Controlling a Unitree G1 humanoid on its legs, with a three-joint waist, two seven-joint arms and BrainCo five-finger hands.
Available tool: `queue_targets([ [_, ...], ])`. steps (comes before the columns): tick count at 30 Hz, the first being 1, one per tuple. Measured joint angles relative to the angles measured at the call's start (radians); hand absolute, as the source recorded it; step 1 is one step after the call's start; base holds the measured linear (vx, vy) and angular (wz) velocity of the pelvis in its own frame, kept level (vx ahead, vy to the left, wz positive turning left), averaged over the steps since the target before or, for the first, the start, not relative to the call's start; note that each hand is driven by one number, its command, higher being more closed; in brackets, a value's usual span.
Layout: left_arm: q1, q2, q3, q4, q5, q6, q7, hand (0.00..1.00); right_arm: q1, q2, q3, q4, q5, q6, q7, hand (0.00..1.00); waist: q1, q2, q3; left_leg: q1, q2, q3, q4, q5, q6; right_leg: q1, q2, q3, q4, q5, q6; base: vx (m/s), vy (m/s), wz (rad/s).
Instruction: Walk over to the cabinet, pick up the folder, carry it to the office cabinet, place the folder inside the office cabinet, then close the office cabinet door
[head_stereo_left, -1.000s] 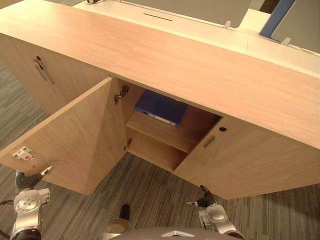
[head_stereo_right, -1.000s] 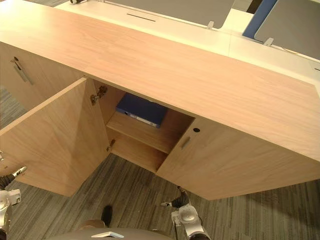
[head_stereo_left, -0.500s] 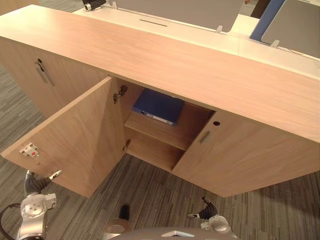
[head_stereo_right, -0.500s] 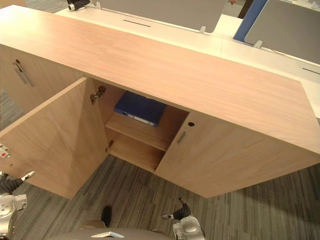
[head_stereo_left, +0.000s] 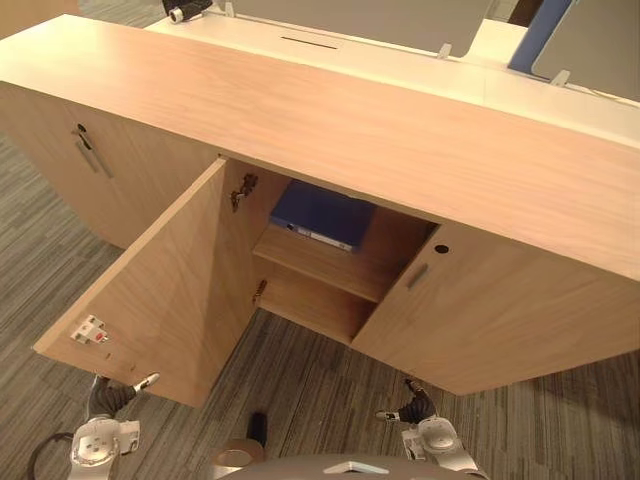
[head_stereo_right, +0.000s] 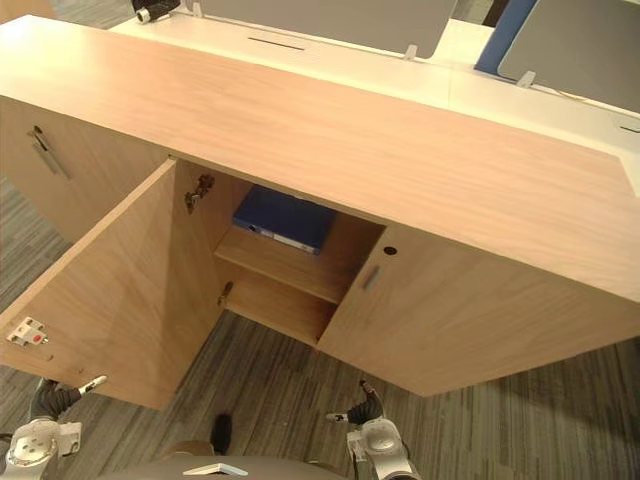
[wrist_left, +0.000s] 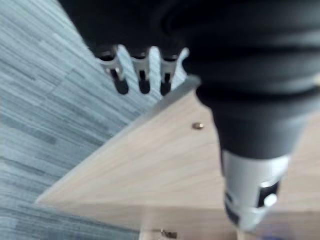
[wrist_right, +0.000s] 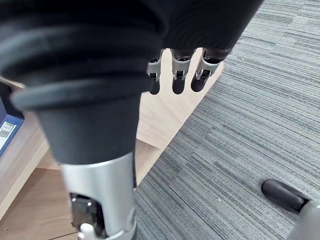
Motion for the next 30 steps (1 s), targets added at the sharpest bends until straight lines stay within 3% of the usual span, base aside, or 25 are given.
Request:
queue_targets([
  [4, 0.021, -0.034, -0.048, -0.005, 0.000, 0.001, -0.008, 0.00, 0.011, 0.000, 0.000, -0.001, -0.006, 0.004, 0.001, 0.00, -0.005, 0.030, -0.004, -0.003, 0.008, 0.036, 0.000, -0.001, 0.006, -0.024, 0.001, 0.037, 0.001, -0.004, -0.009, -0.12, 0.009, -0.17],
  [10, 0.031, -0.041, -0.183, -0.009, 0.001, 0.003, -0.048, 0.00, 0.021, 0.003, 0.000, -0.025, -0.006, 0.006, 0.000, 0.00, -0.018, 0.040, -0.012, -0.003, 0.013, 0.067, 0.000, 0.001, 0.007, -0.037, 0.006, 0.081, 0.002, -0.005, -0.009, -0.06, 0.008, -0.13],
  [14, 0.035, -0.094, -0.292, -0.030, 0.022, 0.003, -0.096, 0.00, 0.022, 0.006, -0.001, -0.024, -0.006, 0.010, -0.002, 0.00, -0.033, 0.054, -0.020, -0.003, 0.014, 0.106, 0.000, 0.001, 0.007, -0.058, 0.005, 0.120, 0.001, 0.004, -0.020, 0.00, 0.020, -0.27],
  [19, -0.004, -0.151, -0.385, -0.040, 0.044, 0.000, -0.129, 0.00, 0.013, 0.011, -0.001, -0.024, -0.006, 0.025, -0.002, 0.00, -0.056, 0.057, -0.023, 0.013, 0.022, 0.145, 0.000, -0.003, 0.006, -0.064, 0.012, 0.166, -0.011, 0.026, -0.007, 0.02, 0.003, -0.28],
  [25, -0.126, -0.155, -0.424, -0.037, 0.049, -0.017, -0.130, 0.00, 0.017, 0.011, -0.002, -0.019, -0.006, 0.027, -0.004, 0.00, -0.091, 0.059, -0.032, 0.030, 0.030, 0.166, 0.000, -0.008, 0.004, -0.052, 0.019, 0.187, -0.026, 0.040, 0.005, 0.02, -0.012, -0.15],
  [30, -0.198, -0.166, -0.467, -0.001, 0.050, -0.025, -0.128, 0.00, 0.003, 0.013, -0.001, 0.012, -0.006, 0.027, -0.008, 0.00, -0.103, 0.055, -0.038, 0.033, 0.030, 0.169, 0.000, -0.011, 0.003, -0.045, 0.019, 0.188, -0.032, 0.044, 0.008, 0.00, 0.000, 0.00],
])
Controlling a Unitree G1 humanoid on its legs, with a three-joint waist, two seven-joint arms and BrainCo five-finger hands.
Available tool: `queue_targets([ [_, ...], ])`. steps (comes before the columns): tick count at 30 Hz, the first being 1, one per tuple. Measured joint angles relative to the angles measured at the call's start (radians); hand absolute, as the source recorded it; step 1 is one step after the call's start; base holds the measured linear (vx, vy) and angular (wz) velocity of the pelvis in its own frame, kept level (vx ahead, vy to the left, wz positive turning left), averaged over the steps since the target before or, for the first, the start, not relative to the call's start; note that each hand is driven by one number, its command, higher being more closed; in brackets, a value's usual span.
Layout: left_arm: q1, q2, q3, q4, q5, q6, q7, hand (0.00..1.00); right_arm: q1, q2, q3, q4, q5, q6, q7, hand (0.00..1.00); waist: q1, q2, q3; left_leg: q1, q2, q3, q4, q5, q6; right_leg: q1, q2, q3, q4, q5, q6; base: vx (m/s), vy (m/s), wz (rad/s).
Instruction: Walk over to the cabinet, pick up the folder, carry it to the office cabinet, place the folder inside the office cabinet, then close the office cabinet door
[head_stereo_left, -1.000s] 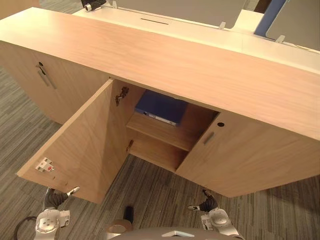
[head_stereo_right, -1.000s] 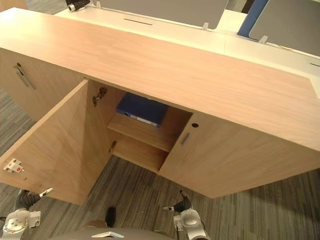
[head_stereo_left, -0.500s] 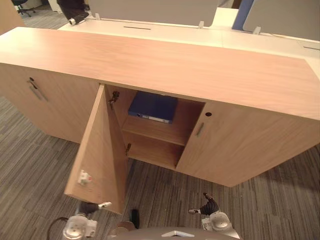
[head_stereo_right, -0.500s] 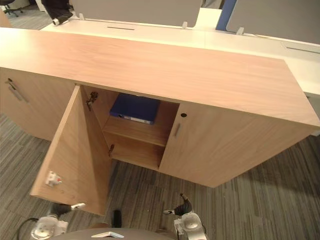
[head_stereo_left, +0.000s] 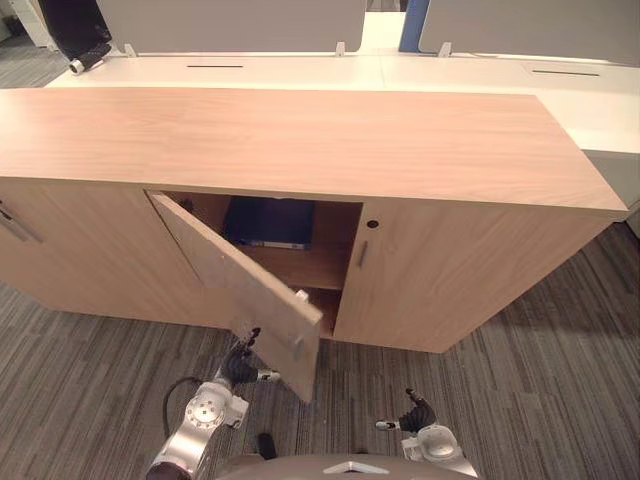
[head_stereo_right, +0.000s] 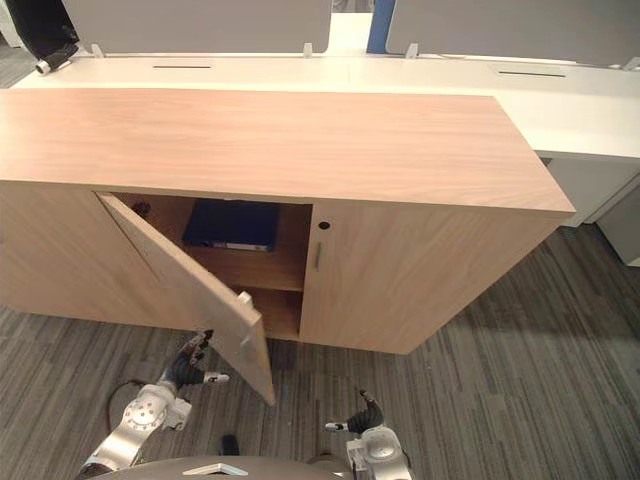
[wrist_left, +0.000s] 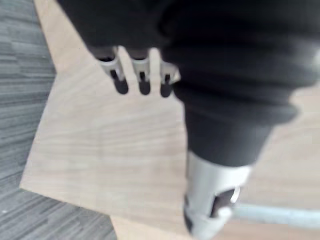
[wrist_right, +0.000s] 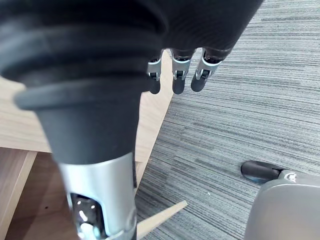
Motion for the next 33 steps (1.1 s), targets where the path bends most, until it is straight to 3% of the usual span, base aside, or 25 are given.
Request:
queue_targets([
  [9, -0.014, -0.017, -0.023, 0.048, 0.000, 0.000, 0.022, 0.00, -0.006, 0.024, 0.000, 0.017, 0.001, 0.001, -0.006, 0.00, -0.012, -0.012, -0.008, 0.003, 0.000, 0.003, 0.000, -0.003, -0.002, 0.002, -0.001, 0.002, -0.002, 0.001, 0.001, 0.00, 0.000, 0.00],
  [19, 0.025, -0.026, 0.134, 0.274, -0.002, 0.025, 0.046, 0.00, -0.028, 0.035, -0.041, 0.085, 0.025, 0.003, -0.014, 0.00, -0.007, -0.024, -0.007, 0.015, -0.004, 0.000, 0.000, -0.008, -0.001, 0.019, -0.004, -0.003, -0.013, -0.003, 0.004, 0.00, -0.002, 0.00],
  [33, 0.040, -0.055, 0.271, 0.410, 0.002, 0.042, 0.065, 0.00, -0.043, 0.040, -0.084, 0.136, 0.068, 0.004, -0.012, 0.00, 0.000, -0.039, 0.000, 0.018, -0.006, 0.008, 0.000, -0.019, -0.002, 0.022, -0.006, -0.001, -0.011, -0.005, 0.008, 0.00, -0.006, 0.00],
])
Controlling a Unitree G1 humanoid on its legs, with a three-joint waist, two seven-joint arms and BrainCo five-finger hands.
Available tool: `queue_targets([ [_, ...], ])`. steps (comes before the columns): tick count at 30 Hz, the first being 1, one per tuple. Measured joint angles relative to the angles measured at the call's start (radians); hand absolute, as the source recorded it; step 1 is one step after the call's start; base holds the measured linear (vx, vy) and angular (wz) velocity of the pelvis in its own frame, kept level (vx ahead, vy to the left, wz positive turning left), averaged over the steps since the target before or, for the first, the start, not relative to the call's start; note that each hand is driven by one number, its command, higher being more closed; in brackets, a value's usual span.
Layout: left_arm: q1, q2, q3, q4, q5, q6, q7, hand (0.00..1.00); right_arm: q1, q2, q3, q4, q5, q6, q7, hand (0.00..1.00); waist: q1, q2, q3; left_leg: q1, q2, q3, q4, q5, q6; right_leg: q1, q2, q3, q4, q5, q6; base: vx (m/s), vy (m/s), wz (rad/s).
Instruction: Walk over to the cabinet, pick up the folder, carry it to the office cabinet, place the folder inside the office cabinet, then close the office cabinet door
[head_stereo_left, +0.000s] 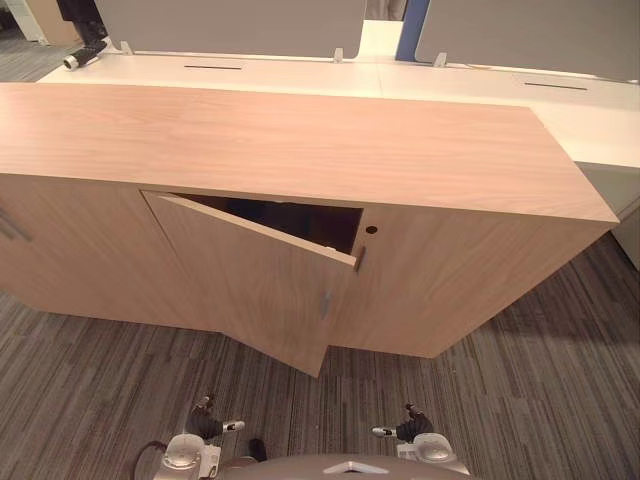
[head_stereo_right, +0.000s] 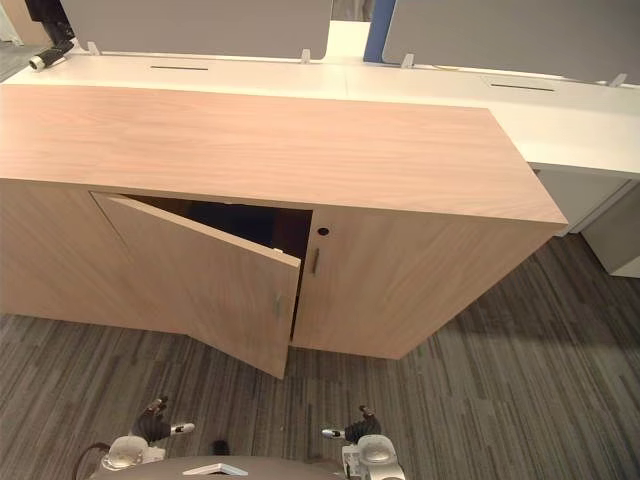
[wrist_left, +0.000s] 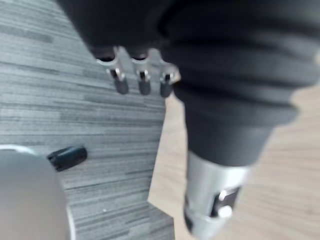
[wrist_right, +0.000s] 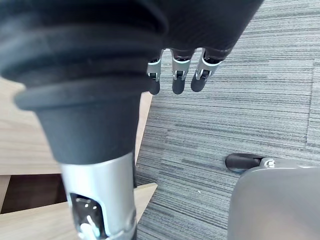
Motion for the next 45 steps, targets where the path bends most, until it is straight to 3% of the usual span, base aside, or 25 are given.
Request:
queue_targets([
  [17, -0.010, -0.009, 0.152, 0.096, 0.008, 0.029, 0.019, 0.00, -0.023, 0.000, -0.069, 0.066, 0.054, 0.016, 0.012, 0.00, 0.004, -0.001, 0.013, 0.018, 0.001, 0.015, 0.000, -0.016, -0.009, 0.013, 0.000, 0.009, 0.000, -0.001, 0.000, 0.00, -0.007, -0.02],
  [45, -0.010, -0.005, 0.143, 0.107, 0.029, 0.039, 0.018, 0.00, -0.035, -0.004, -0.110, 0.103, 0.091, 0.032, 0.019, 0.00, 0.013, 0.002, 0.038, 0.050, 0.004, 0.038, 0.000, -0.033, -0.017, 0.031, -0.001, 0.023, -0.001, -0.009, 0.002, -0.01, -0.018, -0.02],
])
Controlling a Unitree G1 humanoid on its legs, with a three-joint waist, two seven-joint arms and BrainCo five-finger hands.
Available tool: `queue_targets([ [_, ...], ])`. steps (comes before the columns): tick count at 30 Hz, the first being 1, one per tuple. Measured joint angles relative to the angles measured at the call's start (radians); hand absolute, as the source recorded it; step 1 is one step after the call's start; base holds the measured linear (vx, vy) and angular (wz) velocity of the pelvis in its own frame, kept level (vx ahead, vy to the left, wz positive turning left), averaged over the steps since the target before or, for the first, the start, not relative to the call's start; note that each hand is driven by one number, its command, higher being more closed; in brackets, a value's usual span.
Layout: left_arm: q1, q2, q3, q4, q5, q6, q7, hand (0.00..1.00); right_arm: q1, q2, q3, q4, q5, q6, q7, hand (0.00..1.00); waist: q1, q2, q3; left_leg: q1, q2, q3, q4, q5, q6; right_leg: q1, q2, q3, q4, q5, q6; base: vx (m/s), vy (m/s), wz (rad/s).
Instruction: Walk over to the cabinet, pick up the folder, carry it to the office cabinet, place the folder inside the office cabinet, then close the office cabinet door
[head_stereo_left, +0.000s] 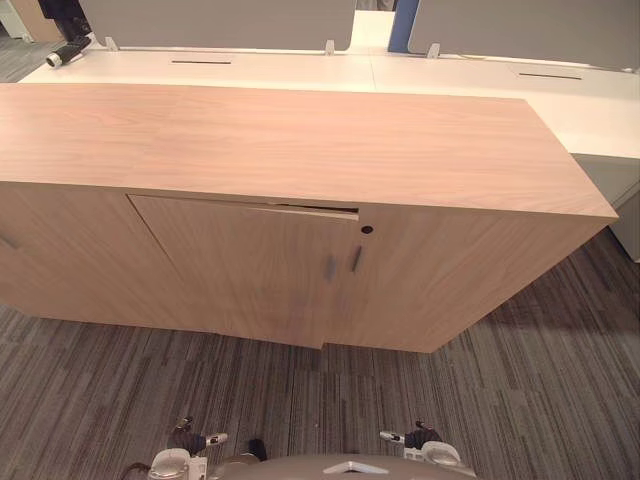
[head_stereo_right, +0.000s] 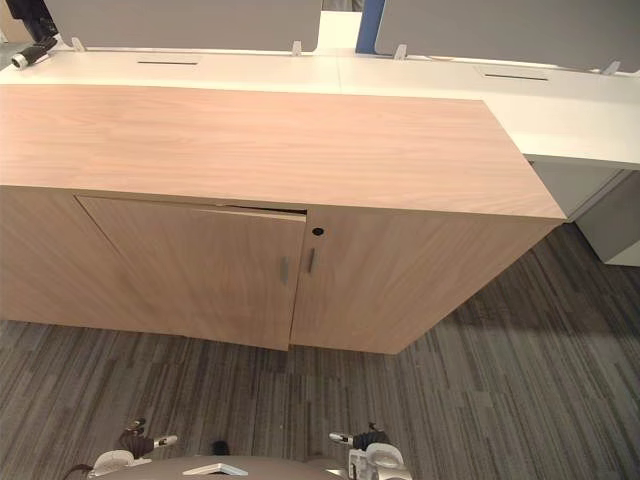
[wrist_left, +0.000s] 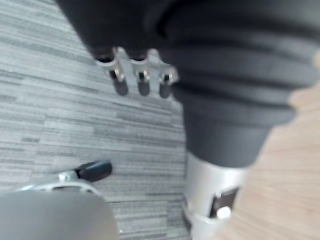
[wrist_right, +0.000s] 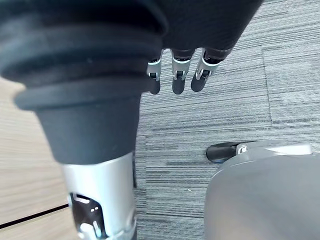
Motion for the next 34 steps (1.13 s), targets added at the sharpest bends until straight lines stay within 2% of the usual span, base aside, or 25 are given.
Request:
queue_targets([
  [34, 0.000, 0.003, -0.013, 0.001, 0.020, 0.001, 0.000, 0.00, 0.000, 0.003, -0.031, 0.002, 0.021, 0.005, 0.000, 0.00, -0.003, 0.002, 0.003, 0.001, 0.002, 0.002, 0.000, 0.000, -0.001, 0.000, 0.001, 0.001, 0.001, 0.000, 0.001, -0.01, -0.011, 0.00],
])
